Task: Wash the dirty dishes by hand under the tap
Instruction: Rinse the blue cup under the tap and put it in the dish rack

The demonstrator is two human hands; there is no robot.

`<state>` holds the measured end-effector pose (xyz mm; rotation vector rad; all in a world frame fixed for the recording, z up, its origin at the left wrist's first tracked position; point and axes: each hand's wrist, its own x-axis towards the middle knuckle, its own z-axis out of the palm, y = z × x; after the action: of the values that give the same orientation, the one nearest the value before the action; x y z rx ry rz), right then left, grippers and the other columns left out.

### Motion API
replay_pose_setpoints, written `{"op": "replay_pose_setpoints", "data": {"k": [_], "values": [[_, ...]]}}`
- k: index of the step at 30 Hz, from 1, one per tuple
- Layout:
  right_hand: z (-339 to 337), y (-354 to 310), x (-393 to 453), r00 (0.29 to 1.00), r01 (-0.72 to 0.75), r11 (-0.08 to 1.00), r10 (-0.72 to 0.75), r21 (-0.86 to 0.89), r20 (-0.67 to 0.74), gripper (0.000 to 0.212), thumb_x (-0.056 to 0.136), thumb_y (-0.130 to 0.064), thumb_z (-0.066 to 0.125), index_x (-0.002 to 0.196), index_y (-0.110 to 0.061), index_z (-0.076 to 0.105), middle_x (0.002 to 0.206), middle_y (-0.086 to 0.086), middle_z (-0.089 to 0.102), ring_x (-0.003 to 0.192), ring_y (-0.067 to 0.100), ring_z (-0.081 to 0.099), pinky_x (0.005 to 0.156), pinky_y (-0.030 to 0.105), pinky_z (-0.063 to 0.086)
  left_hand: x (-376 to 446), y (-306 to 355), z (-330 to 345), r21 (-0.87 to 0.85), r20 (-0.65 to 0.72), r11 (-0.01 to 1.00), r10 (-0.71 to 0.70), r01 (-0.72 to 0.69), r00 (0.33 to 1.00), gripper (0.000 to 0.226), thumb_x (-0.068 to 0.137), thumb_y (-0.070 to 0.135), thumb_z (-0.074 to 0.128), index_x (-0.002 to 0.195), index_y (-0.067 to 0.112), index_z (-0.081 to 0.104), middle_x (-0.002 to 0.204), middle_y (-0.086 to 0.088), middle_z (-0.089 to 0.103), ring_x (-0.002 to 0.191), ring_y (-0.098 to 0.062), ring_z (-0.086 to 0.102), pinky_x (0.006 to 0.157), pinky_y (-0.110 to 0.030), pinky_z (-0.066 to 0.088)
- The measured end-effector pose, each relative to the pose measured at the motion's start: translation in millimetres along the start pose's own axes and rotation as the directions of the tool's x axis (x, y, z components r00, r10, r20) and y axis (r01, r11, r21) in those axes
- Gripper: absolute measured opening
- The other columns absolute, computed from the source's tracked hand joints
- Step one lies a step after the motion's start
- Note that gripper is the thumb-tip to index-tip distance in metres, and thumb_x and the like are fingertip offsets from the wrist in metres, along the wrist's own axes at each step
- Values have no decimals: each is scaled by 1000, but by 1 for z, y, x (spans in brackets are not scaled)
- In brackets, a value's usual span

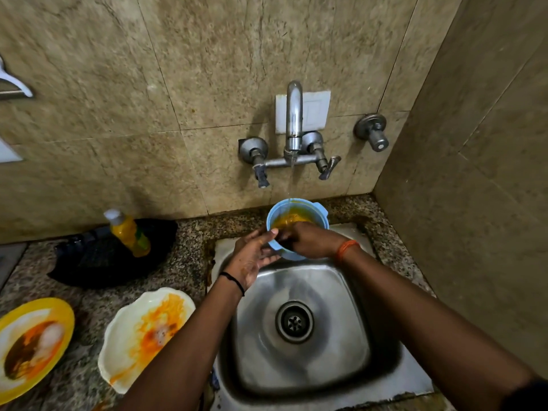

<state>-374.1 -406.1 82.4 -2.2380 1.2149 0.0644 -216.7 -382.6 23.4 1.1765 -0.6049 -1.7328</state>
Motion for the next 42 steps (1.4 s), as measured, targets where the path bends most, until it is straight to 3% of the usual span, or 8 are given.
{"op": "replay_pose_setpoints", "data": {"k": [7, 12, 19, 21, 26, 31, 34, 42], "values": [[12, 9, 4, 951, -280, 894, 208, -349, -229, 42, 97, -32, 47, 132, -10, 51, 137, 14, 52, 124, 28, 52, 100, 36, 43, 0, -3, 5, 23, -12, 1000, -9, 9, 1000, 17, 82, 14, 71, 100, 16, 69, 90, -6, 76, 78, -20, 73, 70, -32, 59], [3, 4, 3, 991, -134, 976, 134, 173, 14, 32, 99, -29, 45, 121, -12, 63, 126, 10, 62, 112, 21, 56, 92, 27, 40, 4, -1, 3, 8, -72, 1000, -5, 6, 997, 10, 86, 14, 67, 95, 16, 68, 78, -3, 76, 66, -18, 73, 60, -28, 59], [10, 5, -2, 941, -80, 886, -84, -457, -329, 57, 95, -59, 24, 118, -22, 63, 103, 17, 71, 105, 36, 62, 106, 56, 30, 10, 9, 6, 37, -122, 999, -21, 26, 992, 17, 88, 33, 60, 90, 17, 66, 70, -2, 72, 67, -17, 68, 62, -30, 55], [7, 6, -2, 939, -128, 948, 21, -292, -344, 68, 87, -71, 17, 122, -34, 62, 120, 5, 68, 124, 24, 53, 115, 55, 15, 11, 14, 3, 16, -178, 999, -48, 52, 983, 23, 87, 38, 60, 91, 16, 65, 71, -6, 71, 68, -18, 66, 59, -28, 55], [1, 11, -3, 916, 69, 993, -24, 98, -401, 32, 92, -32, 59, 119, -16, 66, 125, 5, 66, 117, 19, 59, 104, 36, 44, 12, 29, 5, 27, -170, 998, -43, 48, 985, 42, 89, 54, 51, 105, 18, 63, 90, -10, 68, 78, -20, 66, 56, -27, 57], [10, 7, 4, 842, 143, 746, 253, 650, -476, 11, 92, -20, 63, 95, -11, 70, 86, -2, 65, 74, 5, 56, 66, 22, 46, 24, 28, 23, 369, -152, 894, 327, -253, 933, 41, 94, 50, 49, 118, 19, 63, 118, -13, 65, 106, -25, 63, 91, -40, 53], [23, 8, 6, 805, 185, 622, 349, 761, -480, 16, 92, -16, 63, 91, -1, 69, 83, 4, 65, 76, 11, 58, 68, 24, 47, 26, 19, 25, 664, -123, 682, 504, -307, 855, 44, 92, 47, 54, 127, 20, 55, 129, -12, 53, 117, -22, 47, 97, -20, 35], [33, 21, -1, 818, 140, -85, 571, 987, -67, 36, 94, -32, 59, 120, -8, 60, 114, 22, 65, 96, 36, 65, 73, 53, 59, 22, 5, 42, 837, 130, 369, 583, -404, 802, 86, 77, 61, 64, 145, 24, 26, 143, -3, 33, 131, -22, 35, 106, -32, 32]]}}
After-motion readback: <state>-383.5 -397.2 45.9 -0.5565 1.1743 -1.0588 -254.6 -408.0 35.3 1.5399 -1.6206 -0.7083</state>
